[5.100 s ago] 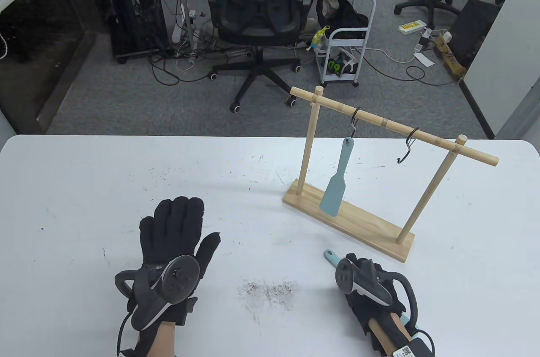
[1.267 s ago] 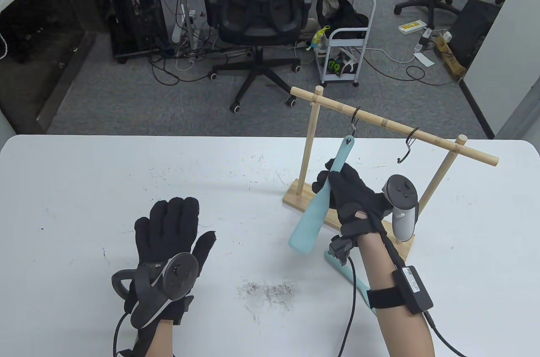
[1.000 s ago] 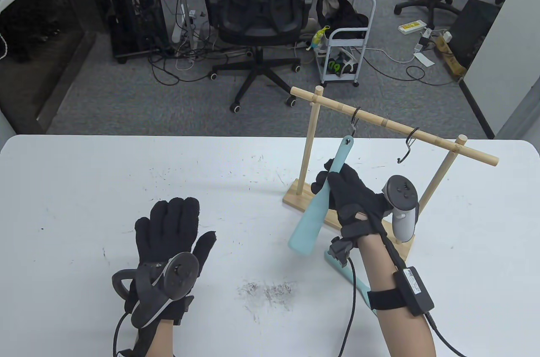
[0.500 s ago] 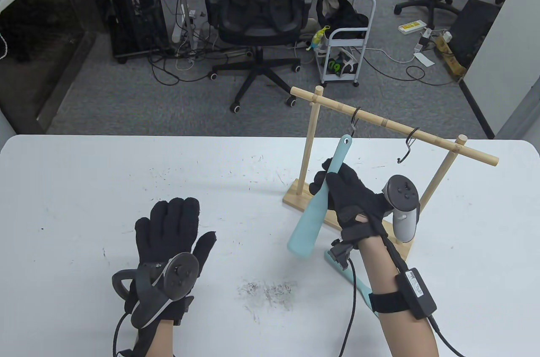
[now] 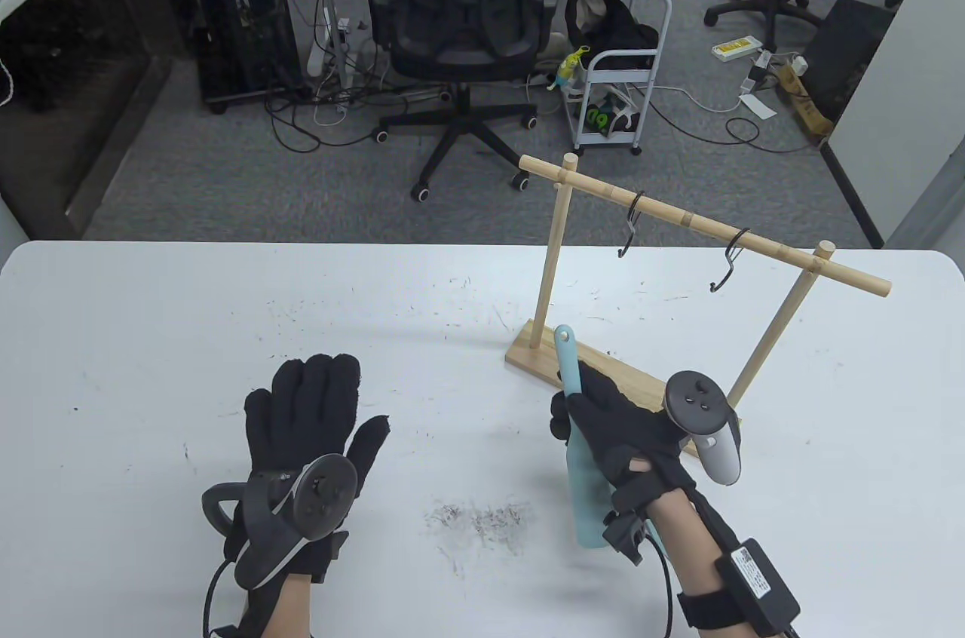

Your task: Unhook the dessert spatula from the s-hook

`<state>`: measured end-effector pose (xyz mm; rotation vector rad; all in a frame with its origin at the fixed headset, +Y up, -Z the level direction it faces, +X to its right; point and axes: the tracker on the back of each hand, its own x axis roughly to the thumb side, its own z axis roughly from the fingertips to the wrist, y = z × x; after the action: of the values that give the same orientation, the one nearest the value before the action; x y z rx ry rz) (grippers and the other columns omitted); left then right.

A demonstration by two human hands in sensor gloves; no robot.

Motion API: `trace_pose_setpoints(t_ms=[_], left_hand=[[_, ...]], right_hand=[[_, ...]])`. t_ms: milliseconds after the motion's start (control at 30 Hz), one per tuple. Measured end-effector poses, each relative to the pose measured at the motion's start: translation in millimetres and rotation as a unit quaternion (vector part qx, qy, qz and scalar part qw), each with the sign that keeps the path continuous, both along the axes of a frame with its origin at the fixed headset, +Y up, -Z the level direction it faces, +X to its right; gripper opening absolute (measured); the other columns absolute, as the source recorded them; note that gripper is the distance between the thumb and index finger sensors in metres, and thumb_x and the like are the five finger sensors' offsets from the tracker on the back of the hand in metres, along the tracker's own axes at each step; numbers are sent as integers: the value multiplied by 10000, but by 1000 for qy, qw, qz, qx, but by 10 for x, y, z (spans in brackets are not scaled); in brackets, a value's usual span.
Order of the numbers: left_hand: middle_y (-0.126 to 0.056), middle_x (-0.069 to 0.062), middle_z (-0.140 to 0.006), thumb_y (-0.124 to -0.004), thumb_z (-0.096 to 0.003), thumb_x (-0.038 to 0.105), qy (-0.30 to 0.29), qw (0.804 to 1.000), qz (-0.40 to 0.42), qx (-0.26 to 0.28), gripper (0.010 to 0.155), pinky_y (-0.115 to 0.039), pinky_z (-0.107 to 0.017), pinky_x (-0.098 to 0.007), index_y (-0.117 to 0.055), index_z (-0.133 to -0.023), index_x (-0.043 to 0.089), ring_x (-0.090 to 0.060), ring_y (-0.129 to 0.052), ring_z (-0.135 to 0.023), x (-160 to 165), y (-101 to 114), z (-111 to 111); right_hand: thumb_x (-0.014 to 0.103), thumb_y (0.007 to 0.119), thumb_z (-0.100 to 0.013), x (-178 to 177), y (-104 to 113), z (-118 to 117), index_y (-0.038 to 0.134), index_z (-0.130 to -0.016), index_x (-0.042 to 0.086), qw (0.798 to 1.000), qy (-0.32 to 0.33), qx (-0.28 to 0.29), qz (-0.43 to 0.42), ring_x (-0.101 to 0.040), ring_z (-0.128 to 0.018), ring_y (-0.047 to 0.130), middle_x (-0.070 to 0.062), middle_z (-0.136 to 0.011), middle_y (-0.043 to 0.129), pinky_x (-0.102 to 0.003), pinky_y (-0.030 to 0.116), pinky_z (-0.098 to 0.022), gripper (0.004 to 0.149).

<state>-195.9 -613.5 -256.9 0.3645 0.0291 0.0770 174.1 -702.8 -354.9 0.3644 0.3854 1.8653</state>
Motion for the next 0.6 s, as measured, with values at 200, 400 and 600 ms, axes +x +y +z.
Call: trace_pose_setpoints(t_ms=[200, 400, 600], left_hand=[[-599, -9, -1288, -576, -541, 704, -3, 1000, -4, -4, 770, -515, -855, -650, -437, -1221, 371, -343, -568, -1210, 24, -12, 0], [-603, -6, -1287, -576, -540, 704, -7, 1000, -8, -7, 769, -515, -854, -651, -437, -1221, 375, -343, -571, -1209, 56, -24, 4], [-601, -4, -1288, -576, -539, 705, -15, 1000, -9, -11, 770, -516, -855, -650, -437, -1221, 374, -341, -570, -1210, 93, -32, 4]], right_hand=[[360, 718, -531, -72, -326, 125, 544, -1066, 140, 998, 15, -37, 50, -308, -604, 960, -114, -872, 839, -483, 813, -495, 604], [363, 726, -526, -148, -525, 215, 538, -1067, 145, 995, 31, -55, 77, -298, -610, 953, -108, -881, 829, -476, 811, -501, 613], [360, 740, -520, -198, -669, 229, 539, -1065, 141, 991, 42, -68, 110, -294, -606, 950, -104, -874, 833, -476, 807, -505, 621]])
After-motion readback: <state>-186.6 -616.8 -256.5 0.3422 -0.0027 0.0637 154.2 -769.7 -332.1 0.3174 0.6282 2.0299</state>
